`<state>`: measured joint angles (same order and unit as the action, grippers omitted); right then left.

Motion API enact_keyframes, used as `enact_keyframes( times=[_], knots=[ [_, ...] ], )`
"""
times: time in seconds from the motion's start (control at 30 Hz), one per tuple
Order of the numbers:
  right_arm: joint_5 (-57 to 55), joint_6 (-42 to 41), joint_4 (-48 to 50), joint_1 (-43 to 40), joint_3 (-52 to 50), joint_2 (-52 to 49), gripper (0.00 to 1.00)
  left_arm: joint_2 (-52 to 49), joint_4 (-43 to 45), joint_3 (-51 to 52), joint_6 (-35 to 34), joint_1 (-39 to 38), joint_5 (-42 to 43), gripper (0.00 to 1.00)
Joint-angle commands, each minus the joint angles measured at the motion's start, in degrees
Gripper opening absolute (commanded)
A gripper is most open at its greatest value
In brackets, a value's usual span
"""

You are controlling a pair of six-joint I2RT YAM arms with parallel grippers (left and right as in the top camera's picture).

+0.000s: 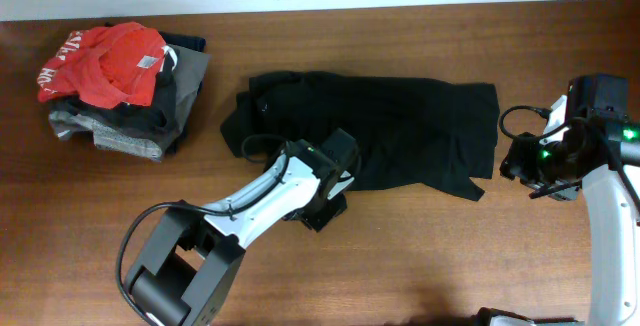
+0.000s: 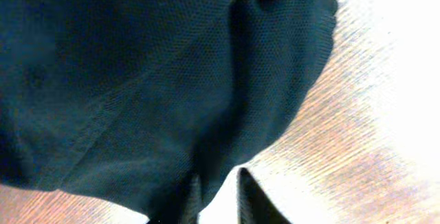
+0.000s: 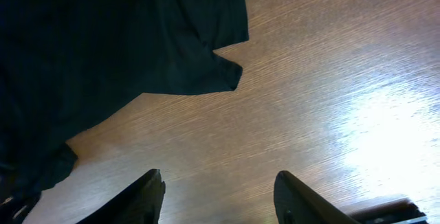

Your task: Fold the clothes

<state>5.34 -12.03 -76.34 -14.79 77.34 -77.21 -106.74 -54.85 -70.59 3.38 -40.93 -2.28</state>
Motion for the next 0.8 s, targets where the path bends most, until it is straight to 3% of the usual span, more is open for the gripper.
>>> enact_keyframes(
  times=[0.0,0.13,0.3,0.53,0.77],
  knots=[
    [-1.6,-0.2,0.1,0.1,-0.3,-0.1,0.57,-0.4,-0.1,0.4,-1.1,0.2,1.4,0.09],
    [-1.6,-0.2,0.1,0.1,-0.3,-0.1,0.57,-0.4,-0.3,0.4,-1.3,0.8,1.4,0.01],
    [-1.6,-0.2,0.1,0.1,-0.3,-0.1,0.57,-0.3,-3.0,-1.0,-1.2,1.0,0.7,0.00],
    [-1.6,-0.2,0.1,0.1,-0.3,-0.1,0.57,1.4,-14.4,-13.6,-1.2,2.6,-5.3,0.01],
    [-1.6,-0.2,0.1,0.1,-0.3,-0.1,0.57,1.5,-6.3,-17.0,0.2,5.6,-7.7,0.00]
  ],
)
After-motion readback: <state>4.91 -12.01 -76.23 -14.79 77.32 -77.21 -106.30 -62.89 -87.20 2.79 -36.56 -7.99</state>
